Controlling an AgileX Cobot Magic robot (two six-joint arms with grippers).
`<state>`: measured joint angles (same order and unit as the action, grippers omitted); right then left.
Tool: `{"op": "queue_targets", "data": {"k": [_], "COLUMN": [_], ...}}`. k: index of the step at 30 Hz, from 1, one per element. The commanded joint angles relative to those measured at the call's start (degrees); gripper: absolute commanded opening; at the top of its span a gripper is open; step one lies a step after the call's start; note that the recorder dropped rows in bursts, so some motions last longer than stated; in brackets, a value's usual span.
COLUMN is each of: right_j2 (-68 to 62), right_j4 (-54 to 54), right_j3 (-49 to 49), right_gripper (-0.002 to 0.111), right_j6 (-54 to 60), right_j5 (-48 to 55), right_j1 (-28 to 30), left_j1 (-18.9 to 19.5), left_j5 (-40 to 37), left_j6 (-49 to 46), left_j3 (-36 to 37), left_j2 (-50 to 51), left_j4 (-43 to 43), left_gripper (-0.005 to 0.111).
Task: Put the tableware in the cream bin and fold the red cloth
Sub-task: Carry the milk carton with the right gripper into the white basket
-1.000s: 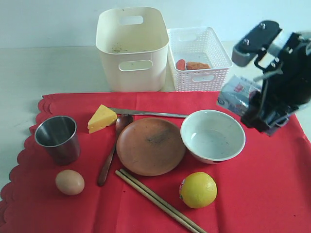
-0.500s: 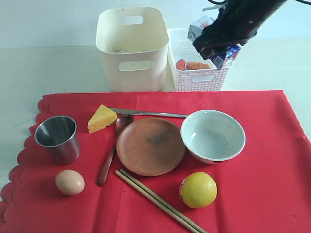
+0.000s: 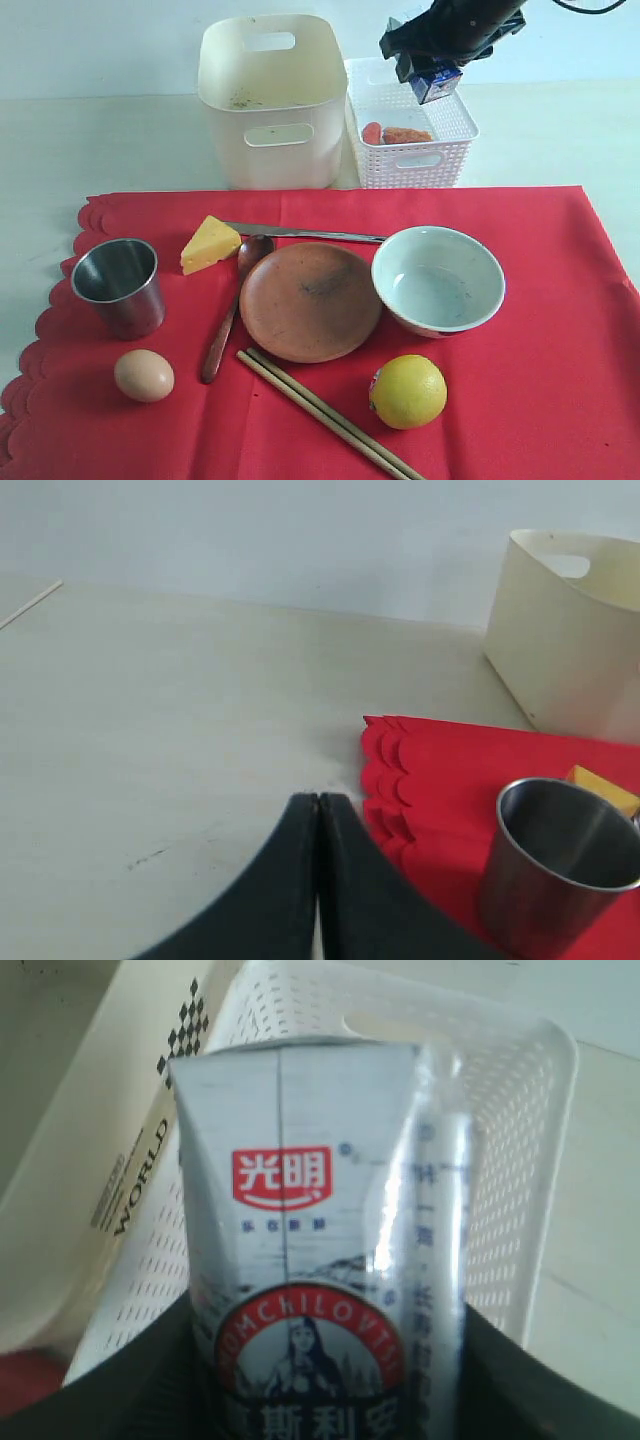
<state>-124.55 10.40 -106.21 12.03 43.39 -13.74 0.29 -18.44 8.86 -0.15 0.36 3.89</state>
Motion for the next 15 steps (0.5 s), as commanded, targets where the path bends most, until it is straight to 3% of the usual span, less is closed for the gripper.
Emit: {"op": "queue_targets", "data": {"k": [1,10,15], "right_j2": [-5.72,-15.83,-18.14], "right_j4": [1.44,1.33,1.08], "right_j3": [-6.14,-14.79,-15.99], "right_gripper": [0.0,0.002,0.022], "right_j6": [-0.12,-0.12,-0.12], "right_j5": [-2.67,-6.99,-8.26], "right_j1": [0.22,0.22,0.22], "left_j1": [-0.35,-0.35,-0.35], "left_j5": [0.18,0.18,0.18], "left_j6": [0.09,0.09,0.09], "left_j3": [0.15,0.15,0.15], "left_j2": [-0.36,-0.36,-0.36], "left_j4": [-0.03,-0.03,-0.03], "left_gripper": [0.001,0.001,0.001]}}
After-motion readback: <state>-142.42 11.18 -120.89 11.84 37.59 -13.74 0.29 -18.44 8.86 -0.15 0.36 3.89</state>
